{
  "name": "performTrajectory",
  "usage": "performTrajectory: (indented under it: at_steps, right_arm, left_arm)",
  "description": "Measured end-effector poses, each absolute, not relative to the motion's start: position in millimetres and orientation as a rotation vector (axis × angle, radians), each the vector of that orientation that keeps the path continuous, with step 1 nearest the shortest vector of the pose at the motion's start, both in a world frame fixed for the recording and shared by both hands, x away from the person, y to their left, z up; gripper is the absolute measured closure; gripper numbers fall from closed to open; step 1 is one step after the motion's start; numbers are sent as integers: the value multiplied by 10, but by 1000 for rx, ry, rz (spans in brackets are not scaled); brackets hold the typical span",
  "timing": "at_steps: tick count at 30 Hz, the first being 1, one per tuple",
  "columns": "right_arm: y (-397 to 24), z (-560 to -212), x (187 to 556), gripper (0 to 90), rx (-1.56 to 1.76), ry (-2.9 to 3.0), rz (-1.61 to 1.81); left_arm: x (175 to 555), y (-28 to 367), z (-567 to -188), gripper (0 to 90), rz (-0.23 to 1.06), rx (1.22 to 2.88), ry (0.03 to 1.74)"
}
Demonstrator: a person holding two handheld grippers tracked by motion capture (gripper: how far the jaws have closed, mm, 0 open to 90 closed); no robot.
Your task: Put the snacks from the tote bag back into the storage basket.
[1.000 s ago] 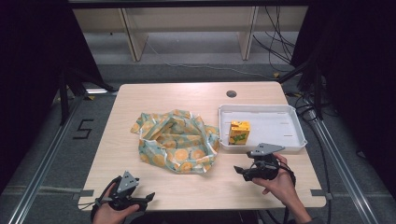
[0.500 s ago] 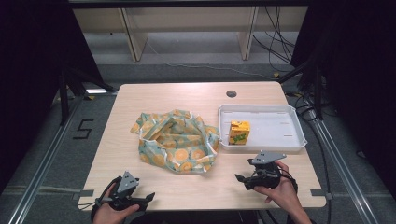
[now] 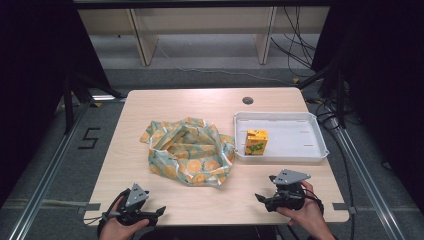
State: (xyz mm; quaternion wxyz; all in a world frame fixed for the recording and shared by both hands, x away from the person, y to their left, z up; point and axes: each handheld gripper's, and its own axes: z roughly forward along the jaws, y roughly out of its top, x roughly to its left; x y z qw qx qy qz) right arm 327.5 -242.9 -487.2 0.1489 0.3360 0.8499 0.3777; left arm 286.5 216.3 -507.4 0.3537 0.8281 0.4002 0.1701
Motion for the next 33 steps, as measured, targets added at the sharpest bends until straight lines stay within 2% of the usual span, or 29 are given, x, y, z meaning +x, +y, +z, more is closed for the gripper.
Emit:
performTrajectory:
  at_steps: [33]
  right_arm:
    - [-2486, -4987, 3122, 175, 906, 2483, 1002]
  left_arm:
    - [2867, 2157, -5078, 194, 436, 2142, 1041]
